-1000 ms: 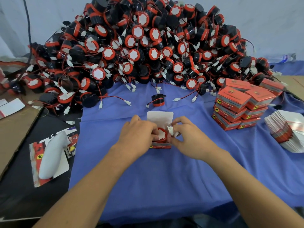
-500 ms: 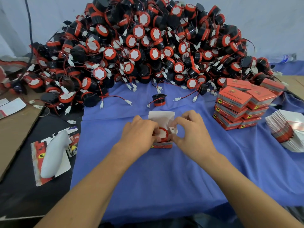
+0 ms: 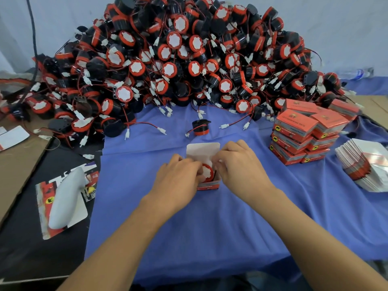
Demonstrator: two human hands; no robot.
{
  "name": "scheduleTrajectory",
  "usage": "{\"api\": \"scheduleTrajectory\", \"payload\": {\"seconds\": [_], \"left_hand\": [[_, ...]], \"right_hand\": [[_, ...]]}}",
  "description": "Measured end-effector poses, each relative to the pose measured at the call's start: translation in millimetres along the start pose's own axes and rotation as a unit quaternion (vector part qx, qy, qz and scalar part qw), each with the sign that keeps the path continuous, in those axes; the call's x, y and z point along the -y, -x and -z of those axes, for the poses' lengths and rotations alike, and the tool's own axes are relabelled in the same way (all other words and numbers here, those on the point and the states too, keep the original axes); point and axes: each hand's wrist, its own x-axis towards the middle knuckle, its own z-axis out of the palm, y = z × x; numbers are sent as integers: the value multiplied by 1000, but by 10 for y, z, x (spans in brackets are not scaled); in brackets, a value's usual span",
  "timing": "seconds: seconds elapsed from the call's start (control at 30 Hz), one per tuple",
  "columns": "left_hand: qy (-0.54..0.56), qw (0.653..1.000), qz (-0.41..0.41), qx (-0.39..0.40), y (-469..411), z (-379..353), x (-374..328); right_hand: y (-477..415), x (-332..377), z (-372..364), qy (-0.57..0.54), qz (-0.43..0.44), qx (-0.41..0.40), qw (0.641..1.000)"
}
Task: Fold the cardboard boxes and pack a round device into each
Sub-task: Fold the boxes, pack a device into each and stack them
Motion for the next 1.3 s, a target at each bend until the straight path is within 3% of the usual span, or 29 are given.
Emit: {"api": "scheduleTrajectory", "payload": {"seconds": [0.3, 0.6, 0.77, 0.87, 0.97, 1.13, 1.17, 1.3], "left_hand": [[59, 998, -16, -14, 35, -26, 27], [86, 993, -63, -45, 17, -224, 102], [290, 939, -33, -183, 155, -431, 133], [368, 902, 14, -226, 204, -540, 151], [340, 906, -7, -251, 223, -598, 168], [326, 915, 1, -238, 203, -610, 177], [330, 914, 4, -234, 199, -617, 185], [382, 897, 22, -222, 197, -594, 200]], "right_hand": [[11, 44, -199, -20, -47, -3, 999], [50, -3, -145, 9, -1, 99, 995], [73, 30, -186, -31, 15, 149, 988], [207, 3, -287, -137, -21, 44, 989], [438, 16, -439, -281, -54, -76, 955], [450, 4, -580, -520, -210, -133, 817], [423, -5, -583, -532, -223, -127, 807], [384, -22, -569, -508, -210, -86, 831]]}}
